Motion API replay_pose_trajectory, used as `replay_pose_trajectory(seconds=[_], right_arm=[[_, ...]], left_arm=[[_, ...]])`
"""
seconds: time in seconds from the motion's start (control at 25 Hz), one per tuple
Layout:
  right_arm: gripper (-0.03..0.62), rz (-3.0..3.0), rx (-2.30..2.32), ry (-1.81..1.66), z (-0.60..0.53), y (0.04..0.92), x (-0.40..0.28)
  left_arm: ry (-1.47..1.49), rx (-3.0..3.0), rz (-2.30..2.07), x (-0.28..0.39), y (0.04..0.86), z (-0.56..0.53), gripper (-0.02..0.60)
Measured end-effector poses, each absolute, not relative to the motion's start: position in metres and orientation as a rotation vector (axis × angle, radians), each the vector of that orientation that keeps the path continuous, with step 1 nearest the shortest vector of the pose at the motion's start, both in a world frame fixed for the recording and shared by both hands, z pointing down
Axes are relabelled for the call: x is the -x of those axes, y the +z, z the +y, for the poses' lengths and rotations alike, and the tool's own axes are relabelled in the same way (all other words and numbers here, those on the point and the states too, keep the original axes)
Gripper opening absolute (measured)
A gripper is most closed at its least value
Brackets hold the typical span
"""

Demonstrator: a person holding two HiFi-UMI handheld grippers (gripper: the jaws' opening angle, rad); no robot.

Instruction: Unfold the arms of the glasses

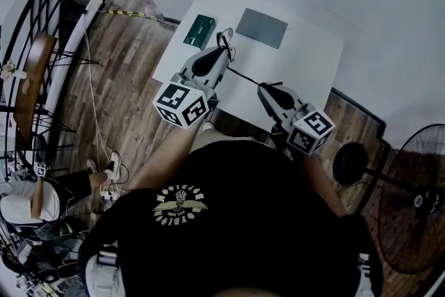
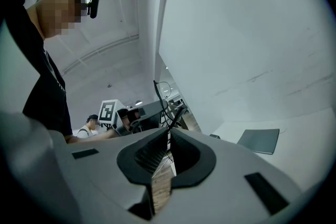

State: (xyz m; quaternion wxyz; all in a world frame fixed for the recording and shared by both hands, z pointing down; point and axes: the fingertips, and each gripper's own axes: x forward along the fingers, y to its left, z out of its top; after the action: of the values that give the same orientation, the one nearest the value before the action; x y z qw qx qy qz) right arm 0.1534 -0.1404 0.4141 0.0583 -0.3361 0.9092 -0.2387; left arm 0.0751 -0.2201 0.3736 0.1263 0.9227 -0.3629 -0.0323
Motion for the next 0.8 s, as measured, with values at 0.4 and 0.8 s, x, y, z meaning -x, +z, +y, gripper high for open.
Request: replay_pose_trajectory(seconds=[0.4, 0.8], right_arm=[[0.012, 2.763, 1.042, -0.730, -0.134, 0.422, -0.156], [0.036, 2.749, 1.137, -0.707, -0.128, 0.426, -0.169]], left_arm=[[-0.145, -2.659, -1.023, -0.078, 0.367, -0.225, 0.018], [-0.098, -2.686, -1.120, -0.064, 0.362, -0.224, 0.018]])
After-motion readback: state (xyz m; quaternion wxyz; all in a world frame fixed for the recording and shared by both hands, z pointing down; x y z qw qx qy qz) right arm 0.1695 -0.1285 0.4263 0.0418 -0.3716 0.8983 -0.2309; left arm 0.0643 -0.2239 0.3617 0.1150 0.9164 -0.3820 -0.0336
